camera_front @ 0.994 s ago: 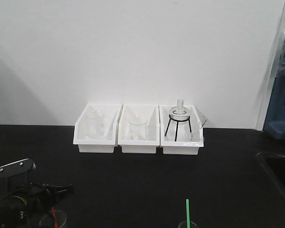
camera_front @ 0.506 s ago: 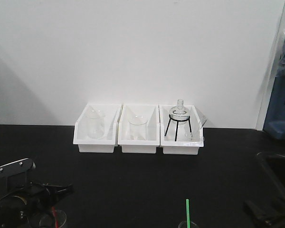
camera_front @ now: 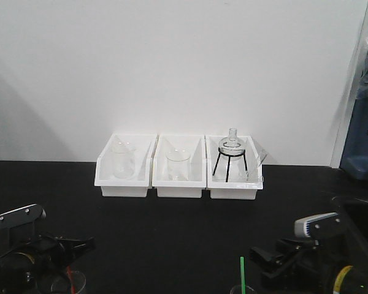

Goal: Sort red and green spoons into left cabinet
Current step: 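Close left gripper on red spoon, right gripper on green spoon, then lift both spoons up out of the beakers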

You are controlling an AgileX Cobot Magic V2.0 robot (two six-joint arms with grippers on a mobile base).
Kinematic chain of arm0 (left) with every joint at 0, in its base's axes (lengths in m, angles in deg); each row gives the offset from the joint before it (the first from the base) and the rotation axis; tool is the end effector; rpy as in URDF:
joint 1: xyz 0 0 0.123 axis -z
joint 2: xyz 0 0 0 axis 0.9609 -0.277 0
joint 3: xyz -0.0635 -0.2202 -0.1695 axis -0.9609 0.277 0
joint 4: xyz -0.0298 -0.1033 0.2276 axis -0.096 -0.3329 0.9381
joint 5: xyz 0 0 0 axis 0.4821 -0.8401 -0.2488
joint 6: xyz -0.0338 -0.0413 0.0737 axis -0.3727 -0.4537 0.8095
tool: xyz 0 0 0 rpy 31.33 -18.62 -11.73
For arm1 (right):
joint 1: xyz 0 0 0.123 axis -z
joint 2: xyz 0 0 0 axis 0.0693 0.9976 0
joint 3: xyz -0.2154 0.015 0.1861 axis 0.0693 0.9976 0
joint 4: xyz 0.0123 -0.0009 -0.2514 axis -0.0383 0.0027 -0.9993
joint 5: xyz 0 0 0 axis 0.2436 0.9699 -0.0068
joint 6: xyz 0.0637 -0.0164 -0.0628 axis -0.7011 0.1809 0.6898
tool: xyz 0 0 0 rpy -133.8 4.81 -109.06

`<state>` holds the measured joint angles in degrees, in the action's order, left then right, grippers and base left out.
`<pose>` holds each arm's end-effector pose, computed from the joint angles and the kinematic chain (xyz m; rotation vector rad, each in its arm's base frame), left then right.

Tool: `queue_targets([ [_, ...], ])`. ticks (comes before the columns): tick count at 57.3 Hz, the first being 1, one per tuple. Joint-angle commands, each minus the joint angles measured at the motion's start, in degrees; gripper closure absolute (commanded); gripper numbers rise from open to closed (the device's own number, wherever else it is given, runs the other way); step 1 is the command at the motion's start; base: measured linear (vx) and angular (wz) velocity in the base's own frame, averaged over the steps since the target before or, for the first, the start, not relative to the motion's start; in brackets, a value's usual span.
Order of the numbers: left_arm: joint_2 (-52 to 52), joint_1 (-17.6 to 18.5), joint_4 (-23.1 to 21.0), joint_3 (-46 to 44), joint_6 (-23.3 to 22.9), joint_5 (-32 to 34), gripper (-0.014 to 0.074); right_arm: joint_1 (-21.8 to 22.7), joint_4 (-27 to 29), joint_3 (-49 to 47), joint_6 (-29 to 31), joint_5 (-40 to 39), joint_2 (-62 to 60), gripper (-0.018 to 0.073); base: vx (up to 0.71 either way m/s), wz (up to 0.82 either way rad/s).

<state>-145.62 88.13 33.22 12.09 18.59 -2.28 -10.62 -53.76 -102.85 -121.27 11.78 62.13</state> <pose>0.3473 -0.0821 0.1753 -0.2486 2.1192 -0.3458 0.3067 0.0735 0.1858 -0.3728 1.9341 0.5074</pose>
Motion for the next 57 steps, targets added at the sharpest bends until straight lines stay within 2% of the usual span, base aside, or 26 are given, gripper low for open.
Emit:
queue_targets([
  [1,2.5,0.2,0.0,-1.7,0.1,4.4,0.0603,-2.8,2.1,-3.9,1.0,0.9,0.2,0.0097,0.00,0.00],
  [9,2.5,0.2,0.0,-1.7,0.1,4.4,0.0603,-5.1,6.8,-5.5,1.1,2.6,3.2,0.0097,0.00,0.00],
  [22,2.5,0.1,0.0,-1.7,0.4,4.4,0.0603,-6.2,7.4,-7.2,1.3,1.4,7.6,0.0097,0.00,0.00],
  [33,2.5,0.1,0.0,-1.7,3.6,4.4,0.0603,-6.2,8.2,-7.2,1.4,-2.1,10.5,0.0114,0.00,0.00],
  [39,2.5,0.1,0.0,-1.7,3.7,4.4,0.0603,-6.2,8.2,-7.2,1.8,-3.4,11.2,0.0163,0.00,0.00],
  [57,2.5,0.1,0.0,-1.7,4.4,4.4,0.0603,-6.2,8.2,-7.2,3.2,-8.5,11.4,0.0437,0.00,0.00],
])
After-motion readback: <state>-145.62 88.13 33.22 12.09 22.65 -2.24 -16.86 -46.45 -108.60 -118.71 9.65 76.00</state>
